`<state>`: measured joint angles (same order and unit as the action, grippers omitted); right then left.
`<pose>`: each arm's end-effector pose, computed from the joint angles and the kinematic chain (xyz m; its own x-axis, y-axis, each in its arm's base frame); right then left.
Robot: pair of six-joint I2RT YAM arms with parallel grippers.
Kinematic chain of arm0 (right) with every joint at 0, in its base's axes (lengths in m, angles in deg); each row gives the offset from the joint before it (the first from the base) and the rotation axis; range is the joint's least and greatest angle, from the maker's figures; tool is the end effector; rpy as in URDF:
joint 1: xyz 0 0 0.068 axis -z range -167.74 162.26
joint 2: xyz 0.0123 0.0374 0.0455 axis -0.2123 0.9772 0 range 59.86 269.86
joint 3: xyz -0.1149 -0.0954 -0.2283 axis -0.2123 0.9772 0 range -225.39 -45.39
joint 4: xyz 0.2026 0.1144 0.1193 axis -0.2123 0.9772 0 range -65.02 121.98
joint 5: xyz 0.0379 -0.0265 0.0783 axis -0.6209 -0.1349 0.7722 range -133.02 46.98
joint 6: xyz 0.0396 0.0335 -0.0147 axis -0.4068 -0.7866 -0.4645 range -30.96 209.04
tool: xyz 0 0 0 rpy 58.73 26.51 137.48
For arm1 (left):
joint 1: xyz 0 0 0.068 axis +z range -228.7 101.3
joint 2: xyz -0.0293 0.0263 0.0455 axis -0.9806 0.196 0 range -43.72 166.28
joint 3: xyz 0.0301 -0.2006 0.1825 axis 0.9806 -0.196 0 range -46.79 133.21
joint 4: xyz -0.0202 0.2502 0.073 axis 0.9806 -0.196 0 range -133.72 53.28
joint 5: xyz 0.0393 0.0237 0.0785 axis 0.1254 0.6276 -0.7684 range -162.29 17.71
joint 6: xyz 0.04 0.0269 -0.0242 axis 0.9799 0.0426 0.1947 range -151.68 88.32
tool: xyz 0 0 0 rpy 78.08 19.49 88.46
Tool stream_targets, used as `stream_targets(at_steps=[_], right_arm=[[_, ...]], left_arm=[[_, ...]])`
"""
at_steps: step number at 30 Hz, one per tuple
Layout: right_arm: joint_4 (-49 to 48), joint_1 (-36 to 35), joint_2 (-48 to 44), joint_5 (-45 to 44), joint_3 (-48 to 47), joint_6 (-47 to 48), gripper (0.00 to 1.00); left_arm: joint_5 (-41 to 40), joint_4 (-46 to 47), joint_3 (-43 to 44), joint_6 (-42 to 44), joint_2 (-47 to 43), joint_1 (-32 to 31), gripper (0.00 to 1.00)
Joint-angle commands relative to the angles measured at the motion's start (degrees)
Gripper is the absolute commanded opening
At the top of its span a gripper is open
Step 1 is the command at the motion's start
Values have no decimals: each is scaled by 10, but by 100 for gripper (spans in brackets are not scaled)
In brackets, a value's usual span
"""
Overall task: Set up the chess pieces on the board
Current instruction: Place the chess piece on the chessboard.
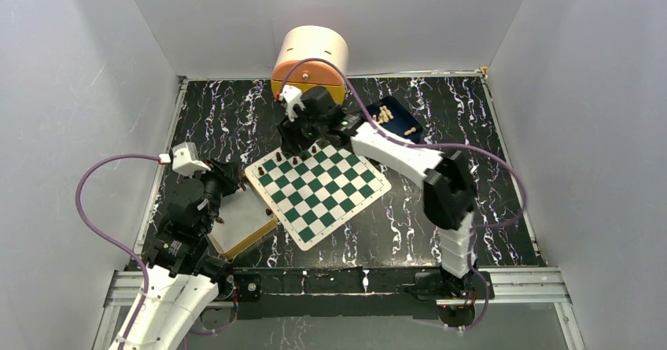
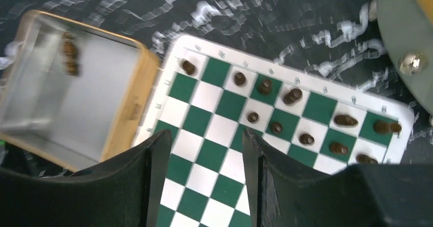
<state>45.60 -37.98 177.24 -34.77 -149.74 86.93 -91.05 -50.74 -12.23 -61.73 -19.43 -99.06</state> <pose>0.3060 0.3757 0.2906 -0.3850 -0.4057 -0.8290 -0.8235 0.5565 0.1101 0.1139 -0.0301 0.3178 -0.0673 -0.4806 -0.8743 -0.0060 0.8765 -0.4814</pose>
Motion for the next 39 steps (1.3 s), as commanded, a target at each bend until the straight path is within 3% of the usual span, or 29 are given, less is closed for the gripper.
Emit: stream_targets(at_steps=[1,3,6,16,33,39], right_arm=[[-213,1,-150,137,167,35,63],[-329,0,-200,179,246,27,67],[-403,-7,-247,209,307,11,71],[-424,-70,-252,140,292,1,80],[-438,-86,-191,125,238,-26,62],[-442,-86,-181,133,227,-25,51]], left_arm=[[47,39,38,-89,7,3,0],[64,47,43,-111,10,3,0],[81,57,45,-143,12,3,0],[105,93,20,-193,9,3,0],[118,110,-5,-199,18,3,0],[134,103,2,-192,28,3,0]])
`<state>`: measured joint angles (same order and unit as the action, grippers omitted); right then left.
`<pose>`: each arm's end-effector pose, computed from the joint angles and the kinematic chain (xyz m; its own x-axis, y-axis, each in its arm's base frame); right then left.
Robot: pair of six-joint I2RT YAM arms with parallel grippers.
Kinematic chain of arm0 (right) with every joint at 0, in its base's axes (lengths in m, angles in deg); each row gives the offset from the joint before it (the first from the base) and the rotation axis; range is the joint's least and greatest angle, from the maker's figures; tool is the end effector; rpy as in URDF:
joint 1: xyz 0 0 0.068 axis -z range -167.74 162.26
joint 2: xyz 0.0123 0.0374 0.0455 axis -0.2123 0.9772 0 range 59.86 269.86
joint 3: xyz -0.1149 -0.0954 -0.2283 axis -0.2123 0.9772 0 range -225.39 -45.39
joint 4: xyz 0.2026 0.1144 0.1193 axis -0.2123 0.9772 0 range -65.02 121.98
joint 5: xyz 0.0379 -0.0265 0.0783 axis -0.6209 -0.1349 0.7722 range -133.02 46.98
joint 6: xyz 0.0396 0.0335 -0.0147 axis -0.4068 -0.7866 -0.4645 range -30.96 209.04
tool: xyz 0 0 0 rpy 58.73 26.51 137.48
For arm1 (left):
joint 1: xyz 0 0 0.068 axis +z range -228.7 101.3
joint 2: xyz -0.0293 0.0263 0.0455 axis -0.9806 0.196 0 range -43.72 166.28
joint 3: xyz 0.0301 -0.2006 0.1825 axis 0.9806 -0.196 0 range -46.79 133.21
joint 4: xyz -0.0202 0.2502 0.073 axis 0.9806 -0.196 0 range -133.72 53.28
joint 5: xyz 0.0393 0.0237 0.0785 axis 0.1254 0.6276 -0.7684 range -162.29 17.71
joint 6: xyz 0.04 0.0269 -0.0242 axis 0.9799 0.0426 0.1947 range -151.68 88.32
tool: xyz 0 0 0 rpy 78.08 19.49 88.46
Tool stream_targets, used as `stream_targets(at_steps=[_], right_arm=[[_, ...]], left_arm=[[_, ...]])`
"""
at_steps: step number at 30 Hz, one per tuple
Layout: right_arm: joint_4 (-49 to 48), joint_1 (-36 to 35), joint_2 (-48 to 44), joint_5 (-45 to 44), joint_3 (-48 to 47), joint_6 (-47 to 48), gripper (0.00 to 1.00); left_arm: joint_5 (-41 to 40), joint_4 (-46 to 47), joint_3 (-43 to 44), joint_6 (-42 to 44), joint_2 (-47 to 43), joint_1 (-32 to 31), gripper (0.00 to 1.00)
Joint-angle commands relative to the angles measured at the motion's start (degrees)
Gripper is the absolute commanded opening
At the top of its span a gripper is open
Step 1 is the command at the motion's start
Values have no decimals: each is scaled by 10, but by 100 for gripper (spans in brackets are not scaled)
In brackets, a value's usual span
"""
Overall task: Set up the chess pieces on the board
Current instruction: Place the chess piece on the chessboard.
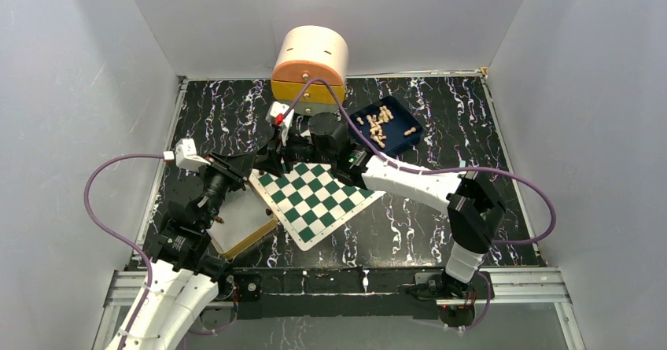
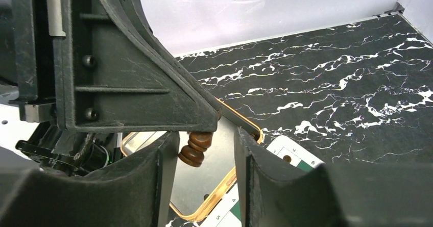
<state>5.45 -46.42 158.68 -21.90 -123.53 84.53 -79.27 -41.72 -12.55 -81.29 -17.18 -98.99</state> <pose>0.2064 0.3638 0.3418 -0.0878 -0.0031 -0.9961 -0.9803 0.1780 0.0858 0.1214 -0.0403 0.3289 -0.1467 -0.7517 -0.6430 0.1829 0.6182 -0.7644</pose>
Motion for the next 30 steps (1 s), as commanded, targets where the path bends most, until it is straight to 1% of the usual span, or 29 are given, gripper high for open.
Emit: stream_targets(at_steps=[1,4,6,10,13,15,17,20,26,30], right_arm=[[-41,-2,7,7,-37,-2,49],[-40,-2,11,14,-38,-2,37],[-36,-2,9,17,-33,7,32],[-14,-2,2,20,-16,42,31],[-4,-1,-4,28,-7,76,29],[-3,-2,-8,33,0,95,22],[-2,-1,-14,44,8,122,12],[-11,1,-33,65,33,166,6],[-7,8,-66,106,72,233,0],[4,9,-68,98,77,259,0]], left_arm=[[18,12,4,3,5,2,0],[21,15,2,2,3,2,0],[21,10,6,5,3,2,0],[25,-13,30,25,8,2,0],[58,-31,53,48,25,2,0],[93,-47,73,69,39,2,0],[122,-68,94,91,56,2,0],[156,-115,137,120,76,2,0],[243,-190,200,167,129,2,0],[271,-236,239,198,169,2,0]])
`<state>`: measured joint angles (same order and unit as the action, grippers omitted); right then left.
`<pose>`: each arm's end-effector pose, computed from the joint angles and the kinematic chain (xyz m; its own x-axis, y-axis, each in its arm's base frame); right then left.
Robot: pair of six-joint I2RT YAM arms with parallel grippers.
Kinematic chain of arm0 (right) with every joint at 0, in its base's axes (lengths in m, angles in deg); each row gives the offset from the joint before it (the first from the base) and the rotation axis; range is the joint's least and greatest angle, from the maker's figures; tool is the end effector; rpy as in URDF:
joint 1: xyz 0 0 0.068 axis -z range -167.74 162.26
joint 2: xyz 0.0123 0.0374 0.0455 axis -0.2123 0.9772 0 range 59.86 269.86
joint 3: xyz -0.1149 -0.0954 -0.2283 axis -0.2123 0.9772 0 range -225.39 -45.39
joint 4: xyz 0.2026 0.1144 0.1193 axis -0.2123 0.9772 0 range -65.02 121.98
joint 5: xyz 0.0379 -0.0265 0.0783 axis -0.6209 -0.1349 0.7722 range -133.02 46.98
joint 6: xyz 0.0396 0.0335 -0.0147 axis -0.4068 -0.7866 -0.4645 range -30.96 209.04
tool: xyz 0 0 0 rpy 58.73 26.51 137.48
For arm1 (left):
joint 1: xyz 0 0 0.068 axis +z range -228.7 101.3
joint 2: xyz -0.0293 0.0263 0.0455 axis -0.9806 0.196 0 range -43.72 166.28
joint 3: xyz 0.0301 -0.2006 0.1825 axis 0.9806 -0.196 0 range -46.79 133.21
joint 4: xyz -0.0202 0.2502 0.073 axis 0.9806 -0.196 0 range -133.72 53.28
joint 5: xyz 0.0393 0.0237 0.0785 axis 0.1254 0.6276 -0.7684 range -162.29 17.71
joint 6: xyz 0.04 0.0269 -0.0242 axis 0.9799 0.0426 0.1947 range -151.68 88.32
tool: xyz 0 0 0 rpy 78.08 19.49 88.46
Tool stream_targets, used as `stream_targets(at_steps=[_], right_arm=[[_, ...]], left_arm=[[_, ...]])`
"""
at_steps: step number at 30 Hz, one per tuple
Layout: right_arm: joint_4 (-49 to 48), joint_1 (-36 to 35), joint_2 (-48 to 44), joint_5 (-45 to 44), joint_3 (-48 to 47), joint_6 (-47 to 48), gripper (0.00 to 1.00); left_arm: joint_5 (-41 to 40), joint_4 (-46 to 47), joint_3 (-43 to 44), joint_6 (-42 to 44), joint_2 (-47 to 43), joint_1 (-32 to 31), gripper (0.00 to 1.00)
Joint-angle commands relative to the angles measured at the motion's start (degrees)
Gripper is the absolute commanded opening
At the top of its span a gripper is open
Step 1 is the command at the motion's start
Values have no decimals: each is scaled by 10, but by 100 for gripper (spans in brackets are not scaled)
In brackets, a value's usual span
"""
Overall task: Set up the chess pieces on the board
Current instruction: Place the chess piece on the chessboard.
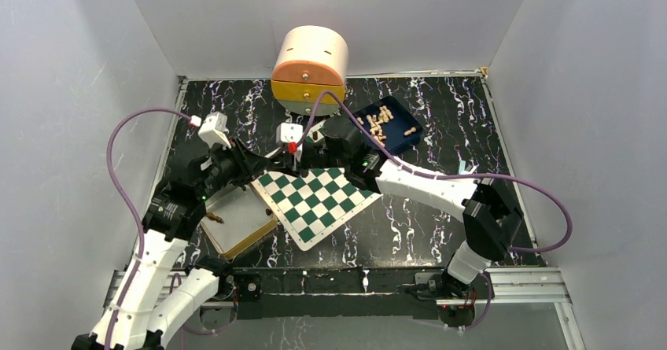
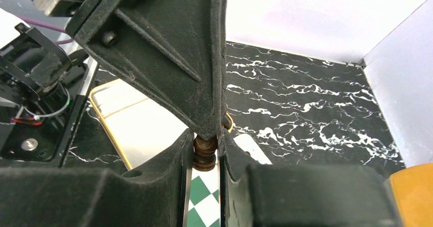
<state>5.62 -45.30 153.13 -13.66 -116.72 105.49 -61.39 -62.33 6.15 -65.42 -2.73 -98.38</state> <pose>0.1943 0.3382 0.3365 0.2595 -0.0517 -0.9644 -0.9643 0.0412 -0.2617 0.1426 -0.0582 0.3704 -0.4646 -0.4130 -0.7833 0.2954 0.7617 -0.5767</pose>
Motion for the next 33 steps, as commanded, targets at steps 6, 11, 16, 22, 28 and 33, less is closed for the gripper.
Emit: stream_targets(at_steps=[6,11,16,22,28,33], right_arm=[[7,-1,-16,7,13,58,0],[-4,-1,-18,-19,21,45,8],[-16,1,-25,-39,39,21,48],[4,2,-69,-66,84,0,98],[30,3,-149,-157,140,-69,99],[29,3,-208,-209,172,-92,99]], left_arm=[[81,-73,87,60,57,-4,0],[64,-82,93,61,65,-4,0],[29,-75,85,66,75,-4,0],[-53,-43,71,108,102,-4,0],[-182,28,36,158,155,-4,0],[-243,124,7,173,212,-4,0]])
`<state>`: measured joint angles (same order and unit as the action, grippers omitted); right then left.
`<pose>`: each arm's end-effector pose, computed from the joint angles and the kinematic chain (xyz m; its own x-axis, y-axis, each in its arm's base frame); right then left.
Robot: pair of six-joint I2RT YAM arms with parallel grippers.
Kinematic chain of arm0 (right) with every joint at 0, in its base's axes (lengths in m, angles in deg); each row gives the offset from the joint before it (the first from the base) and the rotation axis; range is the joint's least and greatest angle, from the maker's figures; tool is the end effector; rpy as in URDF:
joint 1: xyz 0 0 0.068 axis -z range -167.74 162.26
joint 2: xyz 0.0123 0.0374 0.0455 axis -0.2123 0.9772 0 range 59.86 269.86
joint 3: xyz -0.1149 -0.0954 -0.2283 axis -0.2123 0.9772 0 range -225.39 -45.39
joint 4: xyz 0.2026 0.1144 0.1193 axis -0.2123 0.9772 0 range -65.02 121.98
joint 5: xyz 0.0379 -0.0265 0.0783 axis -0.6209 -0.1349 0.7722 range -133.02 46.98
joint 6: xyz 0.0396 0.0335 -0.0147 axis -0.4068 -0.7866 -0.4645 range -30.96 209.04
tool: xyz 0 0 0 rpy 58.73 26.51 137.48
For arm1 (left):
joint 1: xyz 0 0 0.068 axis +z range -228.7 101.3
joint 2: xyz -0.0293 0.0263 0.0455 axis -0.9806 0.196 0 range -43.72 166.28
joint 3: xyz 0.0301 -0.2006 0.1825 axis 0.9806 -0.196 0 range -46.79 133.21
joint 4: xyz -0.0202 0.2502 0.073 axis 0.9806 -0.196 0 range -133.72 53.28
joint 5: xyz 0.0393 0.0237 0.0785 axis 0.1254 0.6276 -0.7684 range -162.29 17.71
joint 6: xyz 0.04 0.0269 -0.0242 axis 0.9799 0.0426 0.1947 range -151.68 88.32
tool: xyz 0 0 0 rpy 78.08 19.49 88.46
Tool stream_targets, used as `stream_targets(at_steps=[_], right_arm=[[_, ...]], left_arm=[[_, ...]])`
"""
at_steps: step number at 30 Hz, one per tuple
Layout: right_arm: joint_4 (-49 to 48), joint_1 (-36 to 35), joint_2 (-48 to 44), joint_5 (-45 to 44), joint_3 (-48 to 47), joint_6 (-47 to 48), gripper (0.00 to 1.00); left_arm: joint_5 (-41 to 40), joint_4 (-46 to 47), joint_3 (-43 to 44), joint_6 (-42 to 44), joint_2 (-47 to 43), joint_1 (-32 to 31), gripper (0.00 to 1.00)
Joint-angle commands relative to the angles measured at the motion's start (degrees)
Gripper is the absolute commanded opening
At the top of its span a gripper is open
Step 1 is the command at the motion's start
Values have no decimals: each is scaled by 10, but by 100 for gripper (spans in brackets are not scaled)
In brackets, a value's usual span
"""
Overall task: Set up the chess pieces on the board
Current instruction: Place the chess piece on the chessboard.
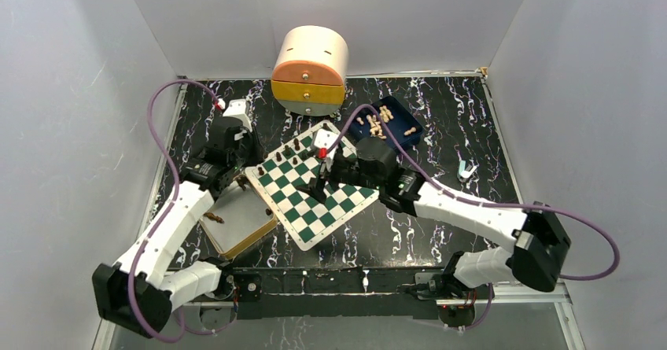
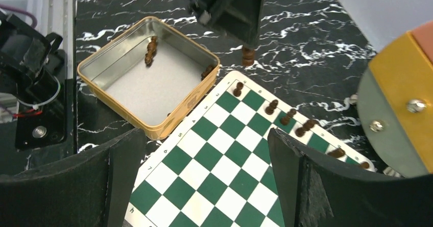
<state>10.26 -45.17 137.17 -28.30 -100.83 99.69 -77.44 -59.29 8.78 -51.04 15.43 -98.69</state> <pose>0.1643 0.2739 0.3220 0.1099 -0.1600 -0.9810 -0.9468 0.2835 -0.1523 0.2183 -0.0761 0.3365 -0.4785 -0.1771 -0.8601 0.1125 0.9590 -0.2601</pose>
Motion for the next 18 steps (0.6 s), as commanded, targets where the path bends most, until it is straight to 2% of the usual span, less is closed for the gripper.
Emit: stream_targets(at_steps=[1,6,11,18], right_arm=[[-16,2,-58,-72,16,-38,99],[-10,3,-94,-107,32,-40,99],[-8,3,-119,-133,46,-30,99],[-10,4,-138,-162,56,-21,99]], left_arm=[[-90,115,-26,29,42,-1,0],[-97,213,-53,39,105,-1,0],[-111,243,-49,51,174,-1,0],[-118,273,-64,50,221,-2,0]])
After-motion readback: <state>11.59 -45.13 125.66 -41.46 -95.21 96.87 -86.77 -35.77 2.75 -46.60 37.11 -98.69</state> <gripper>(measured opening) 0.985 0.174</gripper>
